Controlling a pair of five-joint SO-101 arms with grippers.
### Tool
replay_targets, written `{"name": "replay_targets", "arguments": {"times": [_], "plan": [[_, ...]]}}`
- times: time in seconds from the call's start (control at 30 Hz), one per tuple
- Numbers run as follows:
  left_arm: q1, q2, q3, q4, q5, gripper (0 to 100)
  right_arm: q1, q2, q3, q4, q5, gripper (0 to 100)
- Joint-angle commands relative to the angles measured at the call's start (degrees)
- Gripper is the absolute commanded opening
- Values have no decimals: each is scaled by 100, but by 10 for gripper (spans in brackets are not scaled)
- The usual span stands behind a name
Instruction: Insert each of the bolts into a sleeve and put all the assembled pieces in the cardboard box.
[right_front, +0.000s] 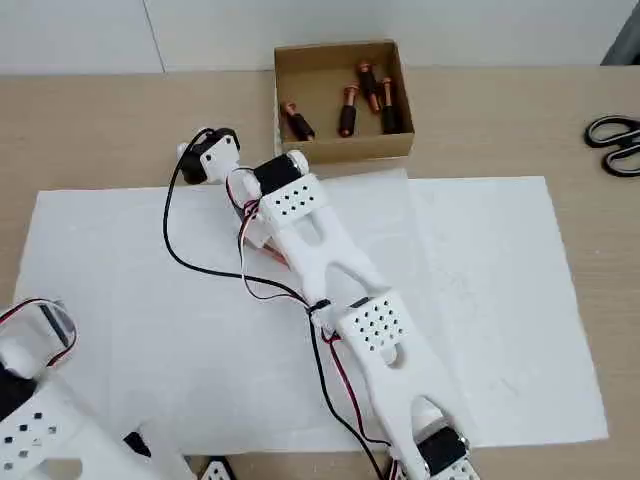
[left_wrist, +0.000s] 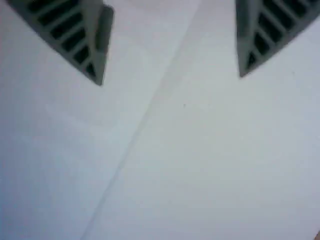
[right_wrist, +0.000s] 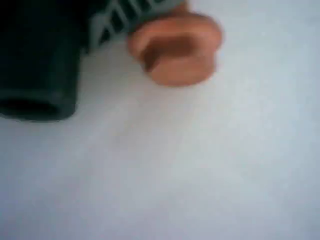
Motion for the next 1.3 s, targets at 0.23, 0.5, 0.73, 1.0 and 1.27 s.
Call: {"name": "replay_targets", "arguments": {"times": [0.23,0.5,0.73,1.0,1.27], "plan": [[-18,-70,-22,-26,44,167,-4,57,-273,-13,35,86],[-18,-70,-22,-26,44,167,75,40,-967,426,44,6],[-18,-70,-22,-26,44,167,338,31,-1714,1033,-9,5],[-9,-62,-22,-26,44,167,998,-382,-1960,1226,-1002,5],[-18,-62,-22,-26,44,167,1235,-2536,413,1218,-1196,4]]}}
